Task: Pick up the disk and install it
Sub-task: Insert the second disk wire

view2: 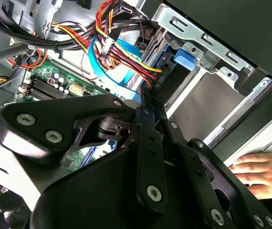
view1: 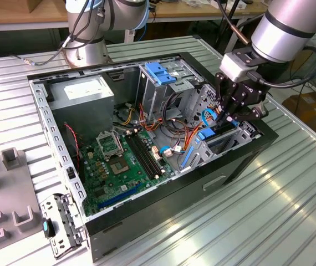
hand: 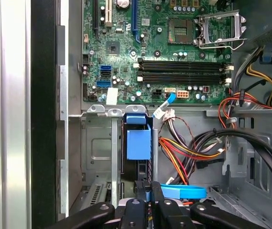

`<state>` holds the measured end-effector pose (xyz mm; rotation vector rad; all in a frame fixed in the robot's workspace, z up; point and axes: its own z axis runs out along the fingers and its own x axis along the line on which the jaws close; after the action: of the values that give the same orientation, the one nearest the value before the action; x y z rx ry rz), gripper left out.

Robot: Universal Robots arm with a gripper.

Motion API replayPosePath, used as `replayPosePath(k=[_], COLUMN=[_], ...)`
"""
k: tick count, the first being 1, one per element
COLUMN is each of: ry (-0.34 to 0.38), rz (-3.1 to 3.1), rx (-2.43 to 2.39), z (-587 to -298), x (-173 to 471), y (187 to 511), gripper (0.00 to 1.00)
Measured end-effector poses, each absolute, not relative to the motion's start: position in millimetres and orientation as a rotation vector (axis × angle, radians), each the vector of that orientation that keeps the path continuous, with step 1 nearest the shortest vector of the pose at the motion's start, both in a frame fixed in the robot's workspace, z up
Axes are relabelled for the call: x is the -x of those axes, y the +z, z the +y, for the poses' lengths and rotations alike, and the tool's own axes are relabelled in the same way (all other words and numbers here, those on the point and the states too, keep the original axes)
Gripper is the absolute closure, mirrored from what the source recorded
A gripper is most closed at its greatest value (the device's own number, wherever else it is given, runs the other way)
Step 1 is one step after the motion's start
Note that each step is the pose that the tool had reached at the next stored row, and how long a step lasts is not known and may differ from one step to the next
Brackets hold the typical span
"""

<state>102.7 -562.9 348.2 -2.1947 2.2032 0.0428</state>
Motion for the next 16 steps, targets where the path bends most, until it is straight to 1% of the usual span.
replayPosePath(k=[16], ry=[0.043], rz=[2.205], rx=[2.193], z=[-562.5], x=[-103.6], y=[347.0], gripper=[0.84])
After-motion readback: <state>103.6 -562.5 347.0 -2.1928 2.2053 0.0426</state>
